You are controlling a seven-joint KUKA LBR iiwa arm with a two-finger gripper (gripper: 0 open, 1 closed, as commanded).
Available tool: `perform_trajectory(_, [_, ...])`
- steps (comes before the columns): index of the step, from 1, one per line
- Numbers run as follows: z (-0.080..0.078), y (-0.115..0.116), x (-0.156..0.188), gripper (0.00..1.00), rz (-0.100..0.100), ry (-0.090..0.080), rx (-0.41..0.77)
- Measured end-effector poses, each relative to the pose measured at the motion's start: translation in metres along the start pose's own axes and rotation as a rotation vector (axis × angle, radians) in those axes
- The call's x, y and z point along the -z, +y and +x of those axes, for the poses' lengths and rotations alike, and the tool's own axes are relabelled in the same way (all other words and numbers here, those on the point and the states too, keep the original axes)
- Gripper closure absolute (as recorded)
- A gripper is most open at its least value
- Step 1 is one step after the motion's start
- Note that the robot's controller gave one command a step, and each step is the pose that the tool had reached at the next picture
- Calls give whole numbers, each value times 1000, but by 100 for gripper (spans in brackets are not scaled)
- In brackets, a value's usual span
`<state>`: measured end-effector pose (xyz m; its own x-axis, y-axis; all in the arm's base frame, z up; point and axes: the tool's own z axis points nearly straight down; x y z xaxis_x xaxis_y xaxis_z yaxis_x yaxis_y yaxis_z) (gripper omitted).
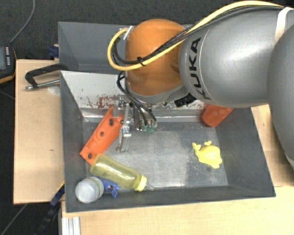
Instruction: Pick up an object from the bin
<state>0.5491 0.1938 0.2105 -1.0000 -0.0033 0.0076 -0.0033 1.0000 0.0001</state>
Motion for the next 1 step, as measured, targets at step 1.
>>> perform_trajectory(1, [-2, -1, 5, 0, -2, -9, -3])
